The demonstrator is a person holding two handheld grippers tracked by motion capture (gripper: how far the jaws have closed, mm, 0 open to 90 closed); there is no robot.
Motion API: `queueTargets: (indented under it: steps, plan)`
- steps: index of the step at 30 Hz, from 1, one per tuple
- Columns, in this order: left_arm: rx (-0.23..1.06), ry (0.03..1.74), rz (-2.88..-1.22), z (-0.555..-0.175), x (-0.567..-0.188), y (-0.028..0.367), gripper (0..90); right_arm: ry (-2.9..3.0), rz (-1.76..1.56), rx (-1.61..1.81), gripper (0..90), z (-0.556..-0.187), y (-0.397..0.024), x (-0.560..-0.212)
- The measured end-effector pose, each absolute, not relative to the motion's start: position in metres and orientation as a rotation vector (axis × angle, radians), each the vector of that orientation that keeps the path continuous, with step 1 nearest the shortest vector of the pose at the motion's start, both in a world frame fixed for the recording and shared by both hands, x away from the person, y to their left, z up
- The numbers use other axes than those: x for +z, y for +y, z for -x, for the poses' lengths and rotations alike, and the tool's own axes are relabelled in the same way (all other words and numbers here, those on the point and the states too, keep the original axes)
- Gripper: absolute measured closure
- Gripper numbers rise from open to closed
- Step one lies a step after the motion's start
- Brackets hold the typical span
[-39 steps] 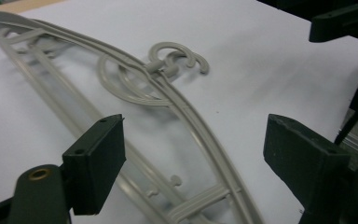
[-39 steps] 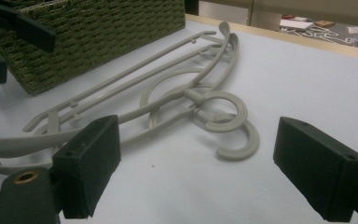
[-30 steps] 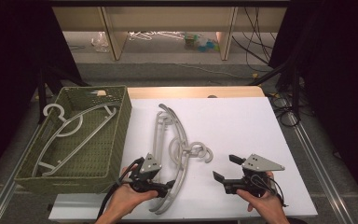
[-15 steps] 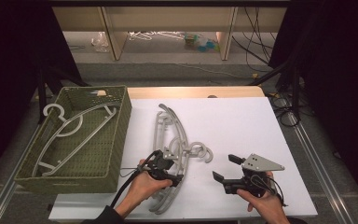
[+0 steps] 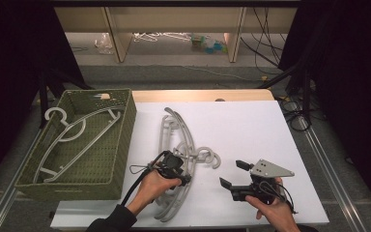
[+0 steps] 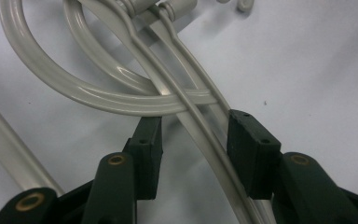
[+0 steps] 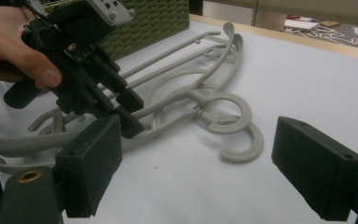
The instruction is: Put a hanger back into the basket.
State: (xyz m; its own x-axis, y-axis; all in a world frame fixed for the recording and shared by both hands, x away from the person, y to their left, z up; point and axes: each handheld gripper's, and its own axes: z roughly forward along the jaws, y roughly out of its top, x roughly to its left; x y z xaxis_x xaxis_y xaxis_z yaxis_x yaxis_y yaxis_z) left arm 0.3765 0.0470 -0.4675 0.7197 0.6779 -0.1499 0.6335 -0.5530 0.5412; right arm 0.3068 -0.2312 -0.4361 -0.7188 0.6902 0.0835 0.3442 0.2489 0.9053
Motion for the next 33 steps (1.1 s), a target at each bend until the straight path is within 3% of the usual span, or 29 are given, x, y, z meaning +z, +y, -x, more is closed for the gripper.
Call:
queueTargets:
  steps: [8,14,19,24,33]
  plan:
    - [0.046,1.014,-2.348,-0.386,-0.471,0.05,57.2,2.201,-0.961,1.46,17.1,-0.307,-0.231,-0.436]
    - [-0.008,1.002,-2.337,-0.388,-0.47,0.051,65.2,2.194,-0.963,1.475,17.1,-0.307,-0.232,-0.437]
    - [-0.058,1.016,-2.327,-0.391,-0.47,0.055,66.2,2.205,-0.965,1.46,17.4,-0.307,-0.232,-0.436]
    - [-0.052,1.021,-2.319,-0.387,-0.461,0.063,67.8,2.195,-0.957,1.468,17.4,-0.307,-0.232,-0.437]
    - [-0.021,1.104,-2.159,-0.378,-0.433,0.104,70.8,2.184,-0.943,1.472,17.4,-0.308,-0.232,-0.436]
